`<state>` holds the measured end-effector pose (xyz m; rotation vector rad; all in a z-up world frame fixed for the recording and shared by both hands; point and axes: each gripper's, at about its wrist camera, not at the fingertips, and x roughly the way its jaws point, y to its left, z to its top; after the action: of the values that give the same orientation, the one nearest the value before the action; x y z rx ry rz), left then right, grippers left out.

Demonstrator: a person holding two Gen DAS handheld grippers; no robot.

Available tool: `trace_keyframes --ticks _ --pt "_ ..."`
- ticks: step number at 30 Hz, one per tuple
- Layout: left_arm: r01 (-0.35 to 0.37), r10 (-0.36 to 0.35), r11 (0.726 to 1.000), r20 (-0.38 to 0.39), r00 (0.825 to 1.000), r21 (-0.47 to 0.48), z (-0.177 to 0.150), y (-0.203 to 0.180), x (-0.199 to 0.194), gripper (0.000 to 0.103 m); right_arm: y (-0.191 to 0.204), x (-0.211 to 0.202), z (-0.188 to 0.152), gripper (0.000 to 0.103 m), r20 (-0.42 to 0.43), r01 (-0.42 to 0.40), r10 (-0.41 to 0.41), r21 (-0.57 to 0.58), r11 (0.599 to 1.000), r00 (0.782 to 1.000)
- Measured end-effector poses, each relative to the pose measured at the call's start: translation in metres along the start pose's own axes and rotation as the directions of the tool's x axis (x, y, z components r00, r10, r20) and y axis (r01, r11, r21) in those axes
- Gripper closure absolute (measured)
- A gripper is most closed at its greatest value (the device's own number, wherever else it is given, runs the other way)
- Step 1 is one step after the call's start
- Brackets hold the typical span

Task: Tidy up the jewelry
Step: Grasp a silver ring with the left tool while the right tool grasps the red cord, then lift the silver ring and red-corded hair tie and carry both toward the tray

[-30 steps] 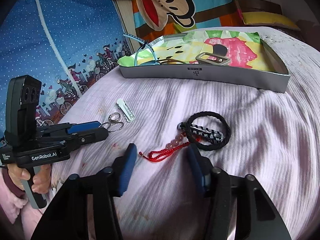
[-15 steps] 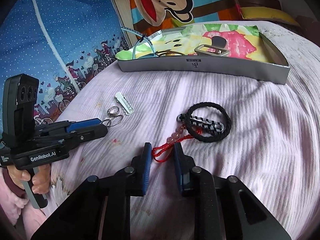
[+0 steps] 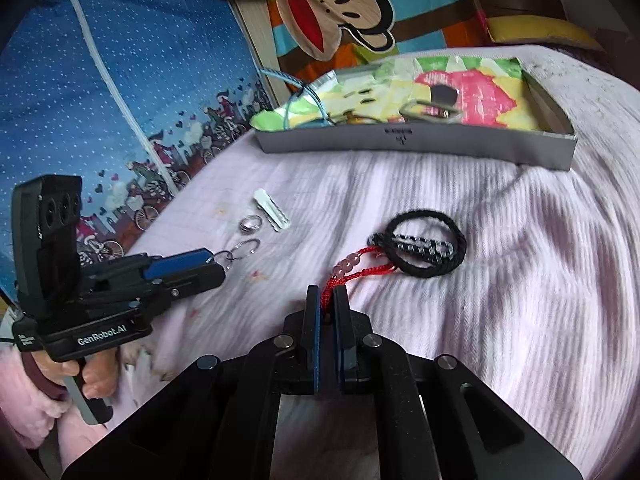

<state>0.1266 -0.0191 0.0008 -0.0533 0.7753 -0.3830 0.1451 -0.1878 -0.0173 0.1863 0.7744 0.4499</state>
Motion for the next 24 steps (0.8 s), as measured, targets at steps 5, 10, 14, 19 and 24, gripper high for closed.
trace_keyframes --ticks 5,10,14,19,24 --pt "-0.005 0.005 1.000 0.032 0.999 0.010 0.003 -0.004 -0.011 0.076 0.002 -0.012 0.004 0.098 0.050 -0.010 0.010 -0.013 1.000 0.999" --pt "-0.007 0.006 1.000 0.066 0.998 0.012 0.010 -0.009 -0.021 0.076 0.004 -0.025 0.007 0.098 0.109 -0.003 0.006 -0.029 1.000 0.994" --pt "-0.012 0.009 1.000 0.097 0.995 0.028 0.019 -0.017 -0.027 0.076 0.007 -0.035 0.011 0.098 0.166 0.018 -0.010 -0.048 0.999 0.986" --pt "-0.005 -0.002 0.999 0.132 0.991 0.051 0.033 -0.029 -0.033 0.076 0.006 -0.044 0.014 0.098 0.210 0.037 -0.025 -0.053 0.998 0.977" --pt "0.001 -0.011 0.998 0.170 0.985 0.058 0.057 -0.039 -0.031 0.076 -0.003 -0.050 0.024 0.098 0.277 0.073 -0.061 -0.031 0.997 0.959"
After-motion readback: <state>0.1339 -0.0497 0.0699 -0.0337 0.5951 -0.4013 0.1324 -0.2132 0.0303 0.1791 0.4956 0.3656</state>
